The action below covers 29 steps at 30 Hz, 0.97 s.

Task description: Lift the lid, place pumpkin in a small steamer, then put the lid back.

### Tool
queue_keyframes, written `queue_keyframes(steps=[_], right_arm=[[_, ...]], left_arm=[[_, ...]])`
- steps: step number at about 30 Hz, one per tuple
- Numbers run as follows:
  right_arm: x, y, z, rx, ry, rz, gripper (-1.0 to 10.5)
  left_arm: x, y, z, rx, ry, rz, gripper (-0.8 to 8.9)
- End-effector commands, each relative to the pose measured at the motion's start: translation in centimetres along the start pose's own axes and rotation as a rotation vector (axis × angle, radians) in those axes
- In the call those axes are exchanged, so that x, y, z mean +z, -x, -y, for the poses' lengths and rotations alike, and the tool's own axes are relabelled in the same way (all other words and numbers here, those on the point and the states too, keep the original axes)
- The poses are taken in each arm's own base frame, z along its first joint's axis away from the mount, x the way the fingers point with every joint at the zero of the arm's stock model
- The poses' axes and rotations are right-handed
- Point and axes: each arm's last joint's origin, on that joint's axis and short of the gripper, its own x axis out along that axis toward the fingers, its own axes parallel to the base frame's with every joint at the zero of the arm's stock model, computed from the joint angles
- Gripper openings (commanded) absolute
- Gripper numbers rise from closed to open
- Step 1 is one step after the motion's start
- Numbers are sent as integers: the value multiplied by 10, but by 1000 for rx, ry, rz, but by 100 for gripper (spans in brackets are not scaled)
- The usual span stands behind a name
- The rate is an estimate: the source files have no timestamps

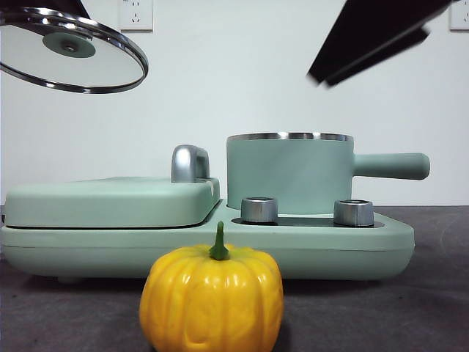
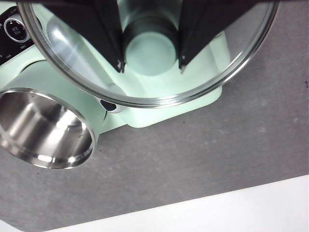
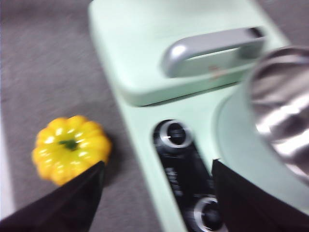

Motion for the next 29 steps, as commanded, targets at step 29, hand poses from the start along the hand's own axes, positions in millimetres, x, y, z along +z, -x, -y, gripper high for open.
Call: queue_keyframes(steps=[29], right_arm=[[-6, -115, -41, 297, 28, -227, 495]], left_arm=[[9, 3, -2, 12, -19, 66, 15]])
